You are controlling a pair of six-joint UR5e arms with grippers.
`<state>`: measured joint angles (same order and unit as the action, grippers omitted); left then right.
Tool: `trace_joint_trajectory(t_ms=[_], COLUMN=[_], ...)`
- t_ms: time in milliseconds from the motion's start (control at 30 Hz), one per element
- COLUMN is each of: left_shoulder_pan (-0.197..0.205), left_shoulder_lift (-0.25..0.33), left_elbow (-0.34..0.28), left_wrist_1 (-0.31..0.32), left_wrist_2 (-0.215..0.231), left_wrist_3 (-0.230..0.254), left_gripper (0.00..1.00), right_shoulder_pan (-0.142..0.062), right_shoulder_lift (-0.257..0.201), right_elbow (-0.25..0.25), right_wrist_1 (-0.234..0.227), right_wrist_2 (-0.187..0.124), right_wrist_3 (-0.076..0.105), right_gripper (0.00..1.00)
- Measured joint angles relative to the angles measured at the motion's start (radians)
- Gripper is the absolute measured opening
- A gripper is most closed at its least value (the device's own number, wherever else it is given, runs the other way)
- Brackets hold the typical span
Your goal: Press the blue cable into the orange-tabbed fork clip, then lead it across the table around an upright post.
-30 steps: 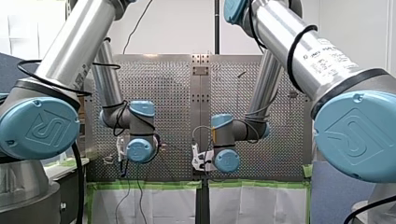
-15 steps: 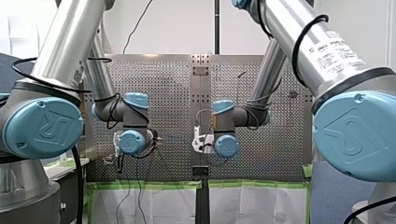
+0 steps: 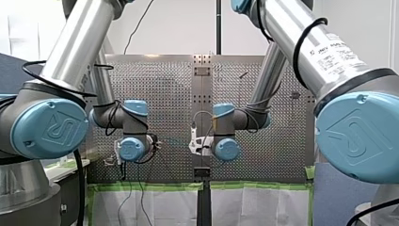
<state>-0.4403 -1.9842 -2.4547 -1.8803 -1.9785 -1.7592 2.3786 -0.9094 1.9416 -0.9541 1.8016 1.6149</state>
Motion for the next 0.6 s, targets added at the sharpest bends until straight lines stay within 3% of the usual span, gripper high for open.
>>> trace_joint_trajectory(t_ms=[233, 600], left_shoulder_pan=[0.049, 0.140], left_shoulder_lift=[-0.063, -0.155], left_elbow=[-0.004, 0.004], left_wrist_1=[0.063, 0.154], left_wrist_2=[0.025, 0.106], left_wrist_3=[-0.004, -0.032], left_gripper=[0.00, 0.00], right_shoulder_pan=[-0.005, -0.006], right_shoulder_lift=[0.042, 0.093], right_elbow=[-0.009, -0.073], right_wrist_1=[-0.015, -0.010], right_wrist_2=[-0.024, -0.047], right_wrist_3=[0.002, 0.003], right_gripper=[0.00, 0.00])
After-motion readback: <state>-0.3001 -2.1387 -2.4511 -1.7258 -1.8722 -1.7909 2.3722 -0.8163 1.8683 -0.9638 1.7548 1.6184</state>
